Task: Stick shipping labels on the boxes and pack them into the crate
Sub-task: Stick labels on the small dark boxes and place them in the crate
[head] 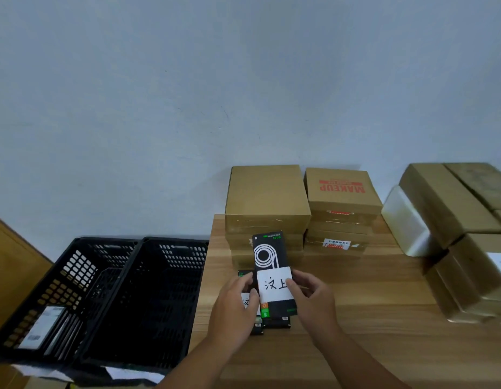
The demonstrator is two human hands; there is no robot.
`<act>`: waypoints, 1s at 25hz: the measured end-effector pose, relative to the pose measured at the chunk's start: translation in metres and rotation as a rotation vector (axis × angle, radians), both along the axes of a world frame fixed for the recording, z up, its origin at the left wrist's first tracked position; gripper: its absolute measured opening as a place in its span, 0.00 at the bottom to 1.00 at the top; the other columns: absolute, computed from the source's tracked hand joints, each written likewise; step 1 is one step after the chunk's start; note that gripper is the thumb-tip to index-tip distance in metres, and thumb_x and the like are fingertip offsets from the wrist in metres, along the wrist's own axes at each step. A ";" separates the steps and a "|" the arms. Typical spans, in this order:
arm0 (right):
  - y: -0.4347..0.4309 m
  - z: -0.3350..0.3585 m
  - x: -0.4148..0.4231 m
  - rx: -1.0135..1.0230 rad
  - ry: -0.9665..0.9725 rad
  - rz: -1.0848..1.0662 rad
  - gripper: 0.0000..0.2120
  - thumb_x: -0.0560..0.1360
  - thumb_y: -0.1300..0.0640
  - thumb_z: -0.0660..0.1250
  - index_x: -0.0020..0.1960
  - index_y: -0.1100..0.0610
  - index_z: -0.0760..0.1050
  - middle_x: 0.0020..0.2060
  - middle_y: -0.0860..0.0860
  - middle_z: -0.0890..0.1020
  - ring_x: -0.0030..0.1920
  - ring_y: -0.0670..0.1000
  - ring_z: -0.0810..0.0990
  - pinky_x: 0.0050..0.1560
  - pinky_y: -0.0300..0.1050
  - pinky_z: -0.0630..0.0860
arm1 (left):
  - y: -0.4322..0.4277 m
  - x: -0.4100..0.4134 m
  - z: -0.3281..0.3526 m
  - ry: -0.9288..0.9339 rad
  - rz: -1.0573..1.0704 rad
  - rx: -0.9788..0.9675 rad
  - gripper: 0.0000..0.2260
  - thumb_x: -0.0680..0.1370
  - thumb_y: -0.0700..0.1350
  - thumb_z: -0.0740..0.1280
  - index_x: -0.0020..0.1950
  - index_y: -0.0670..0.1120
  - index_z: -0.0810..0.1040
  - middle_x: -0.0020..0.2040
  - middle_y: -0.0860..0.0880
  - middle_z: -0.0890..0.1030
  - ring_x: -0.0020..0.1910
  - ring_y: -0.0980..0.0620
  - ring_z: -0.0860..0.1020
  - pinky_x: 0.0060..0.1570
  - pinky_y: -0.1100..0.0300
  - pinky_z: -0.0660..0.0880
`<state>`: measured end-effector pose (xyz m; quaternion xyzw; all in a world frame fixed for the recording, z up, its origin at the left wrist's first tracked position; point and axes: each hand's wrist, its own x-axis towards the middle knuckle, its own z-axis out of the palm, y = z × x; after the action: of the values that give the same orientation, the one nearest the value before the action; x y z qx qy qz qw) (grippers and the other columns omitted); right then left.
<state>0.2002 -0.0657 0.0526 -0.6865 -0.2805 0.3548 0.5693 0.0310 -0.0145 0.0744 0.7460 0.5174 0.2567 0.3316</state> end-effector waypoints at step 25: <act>0.002 0.023 0.002 0.116 0.214 0.133 0.11 0.77 0.60 0.72 0.57 0.48 0.82 0.50 0.47 0.88 0.50 0.48 0.87 0.44 0.43 0.84 | 0.017 0.007 0.022 -0.497 0.001 -0.447 0.13 0.80 0.52 0.69 0.65 0.57 0.78 0.52 0.54 0.87 0.51 0.57 0.85 0.44 0.63 0.81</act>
<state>0.2027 -0.0642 0.0758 -0.5905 -0.2830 0.4464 0.6099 0.0381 0.0021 0.0968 0.5690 0.4647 0.3111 0.6029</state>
